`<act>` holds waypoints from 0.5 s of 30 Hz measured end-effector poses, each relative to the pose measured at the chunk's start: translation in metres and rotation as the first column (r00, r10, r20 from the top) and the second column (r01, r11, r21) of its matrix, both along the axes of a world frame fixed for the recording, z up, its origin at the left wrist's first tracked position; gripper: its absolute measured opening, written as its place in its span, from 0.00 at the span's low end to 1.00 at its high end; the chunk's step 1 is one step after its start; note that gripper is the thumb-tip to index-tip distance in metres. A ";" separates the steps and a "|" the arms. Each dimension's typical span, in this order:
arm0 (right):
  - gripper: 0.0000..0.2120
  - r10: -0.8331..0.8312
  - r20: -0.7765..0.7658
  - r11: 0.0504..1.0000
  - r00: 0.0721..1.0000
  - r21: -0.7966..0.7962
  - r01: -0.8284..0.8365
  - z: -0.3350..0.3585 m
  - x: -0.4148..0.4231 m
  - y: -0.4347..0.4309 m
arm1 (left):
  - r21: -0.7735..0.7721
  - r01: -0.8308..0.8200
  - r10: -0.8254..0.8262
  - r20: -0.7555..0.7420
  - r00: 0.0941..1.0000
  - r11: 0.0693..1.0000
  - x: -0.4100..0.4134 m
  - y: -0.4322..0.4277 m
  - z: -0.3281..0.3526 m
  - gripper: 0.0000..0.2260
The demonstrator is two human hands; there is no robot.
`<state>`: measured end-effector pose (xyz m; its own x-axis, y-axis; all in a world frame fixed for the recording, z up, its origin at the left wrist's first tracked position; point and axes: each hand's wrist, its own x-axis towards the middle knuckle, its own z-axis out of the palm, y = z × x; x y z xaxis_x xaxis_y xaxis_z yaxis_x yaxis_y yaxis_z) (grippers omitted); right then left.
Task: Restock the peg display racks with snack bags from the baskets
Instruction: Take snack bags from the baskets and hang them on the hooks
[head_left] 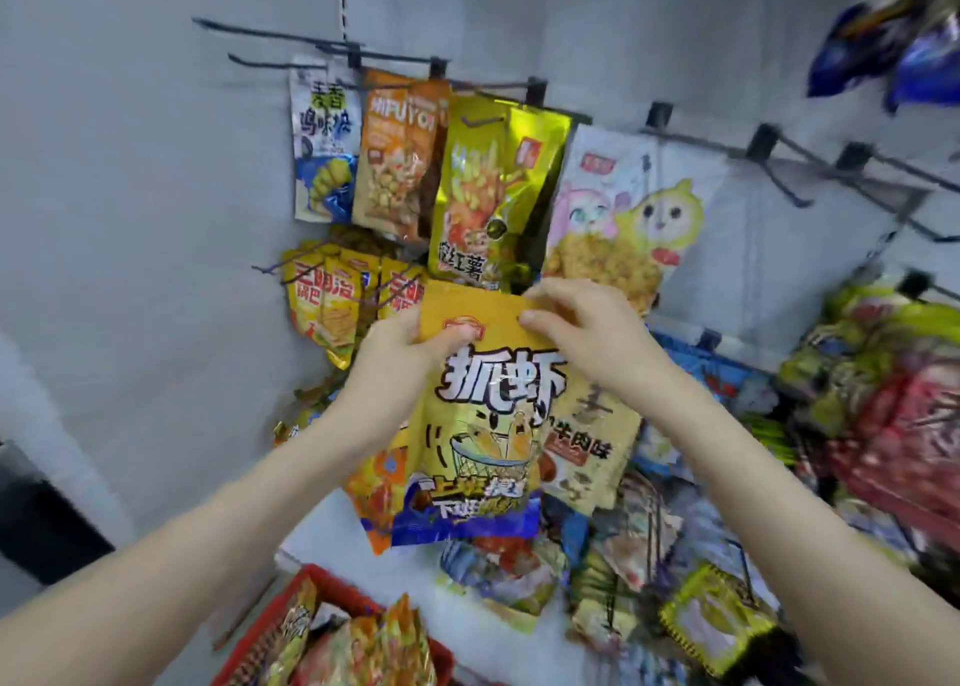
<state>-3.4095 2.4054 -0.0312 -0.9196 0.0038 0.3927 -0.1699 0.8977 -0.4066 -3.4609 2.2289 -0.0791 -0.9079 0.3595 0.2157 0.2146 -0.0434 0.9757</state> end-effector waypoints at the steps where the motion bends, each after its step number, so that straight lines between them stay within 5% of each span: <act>1: 0.03 0.013 0.007 1.000 1.000 -0.027 -0.012 0.015 0.008 0.007 | 0.013 0.012 -0.012 -0.021 1.000 1.000 0.007 0.007 0.015 0.05; 5: 0.03 0.045 -0.029 0.988 0.999 -0.146 -0.049 0.074 0.032 0.026 | 0.082 0.037 -0.029 -0.097 0.995 0.996 0.024 0.030 0.071 0.06; 15: 0.07 -0.123 -0.403 0.988 0.907 -0.139 0.072 0.192 0.058 0.061 | 0.214 0.098 -0.012 -0.373 0.928 0.972 0.044 0.078 0.211 0.04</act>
<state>-3.3511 2.4659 0.1613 -0.6712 0.1545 0.7250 -0.2582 0.8681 -0.4240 -3.4170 2.3070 0.1322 -0.7294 0.3095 0.6100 0.5460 -0.2738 0.7918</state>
